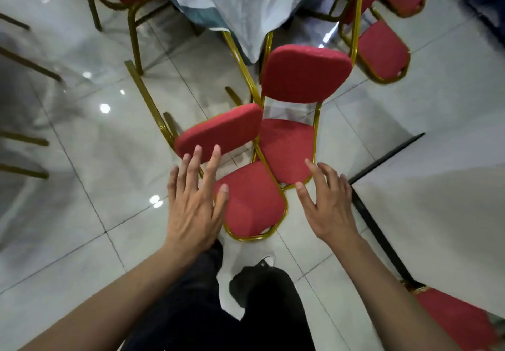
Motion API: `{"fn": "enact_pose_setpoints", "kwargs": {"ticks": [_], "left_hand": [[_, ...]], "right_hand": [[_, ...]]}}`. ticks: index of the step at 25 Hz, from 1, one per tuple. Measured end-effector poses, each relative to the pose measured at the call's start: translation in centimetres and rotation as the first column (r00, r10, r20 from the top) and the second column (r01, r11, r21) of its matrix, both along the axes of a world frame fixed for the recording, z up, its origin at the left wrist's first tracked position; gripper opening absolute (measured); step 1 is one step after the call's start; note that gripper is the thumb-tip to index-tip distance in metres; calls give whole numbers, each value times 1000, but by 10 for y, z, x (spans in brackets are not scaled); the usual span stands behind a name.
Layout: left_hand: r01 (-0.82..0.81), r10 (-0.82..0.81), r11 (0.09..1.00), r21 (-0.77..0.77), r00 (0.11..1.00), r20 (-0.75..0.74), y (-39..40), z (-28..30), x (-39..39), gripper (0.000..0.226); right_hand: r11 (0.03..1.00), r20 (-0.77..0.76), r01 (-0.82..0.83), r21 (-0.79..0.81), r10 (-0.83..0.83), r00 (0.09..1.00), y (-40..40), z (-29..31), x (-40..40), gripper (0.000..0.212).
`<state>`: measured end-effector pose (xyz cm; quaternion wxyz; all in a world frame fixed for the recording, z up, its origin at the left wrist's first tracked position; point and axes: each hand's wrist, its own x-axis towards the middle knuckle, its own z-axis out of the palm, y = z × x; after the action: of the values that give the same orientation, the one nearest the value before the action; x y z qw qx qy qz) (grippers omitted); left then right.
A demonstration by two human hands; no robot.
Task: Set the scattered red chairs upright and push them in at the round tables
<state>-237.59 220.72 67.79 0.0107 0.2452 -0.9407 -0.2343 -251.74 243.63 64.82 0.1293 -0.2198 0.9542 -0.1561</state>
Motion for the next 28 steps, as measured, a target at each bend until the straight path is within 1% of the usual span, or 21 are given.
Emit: {"fn": "enact_pose_setpoints", "kwargs": {"ticks": [3,6,9,12,16,20,22,23,25,28], "left_hand": [[-68,68,998,-6,996,65,28,-38,2,62],[-190,192,981,-21,975,111,65,-98,6,63],[-331,329,943,-7,933,144,101,-174,9,62],[-419,405,907,26,889,216,139,-273,10,63],[-445,413,895,41,859,304,166,-407,17,63],[-428,384,903,26,835,395,160,-543,27,65],[-404,364,915,-8,815,451,154,-599,36,66],[-390,355,920,-24,809,468,150,-626,41,66],[-385,345,922,-25,795,499,145,-665,49,66],[-433,340,901,28,746,573,137,-712,55,72]], "right_hand": [[999,13,-42,1,42,999,20,-40,-20,59],[992,38,-124,-17,125,991,39,-105,-43,58],[981,32,-193,-13,194,981,56,-180,-56,59],[966,49,-257,35,255,966,77,-277,-66,61],[945,82,-307,114,298,951,99,-411,-69,65],[923,139,-328,203,304,942,108,-542,-68,68],[920,183,-318,227,281,942,107,-598,-65,68],[923,201,-308,230,264,943,105,-625,-63,69],[932,218,-272,239,222,950,102,-659,-61,69],[940,239,-199,276,134,962,100,-697,-57,73]]}}
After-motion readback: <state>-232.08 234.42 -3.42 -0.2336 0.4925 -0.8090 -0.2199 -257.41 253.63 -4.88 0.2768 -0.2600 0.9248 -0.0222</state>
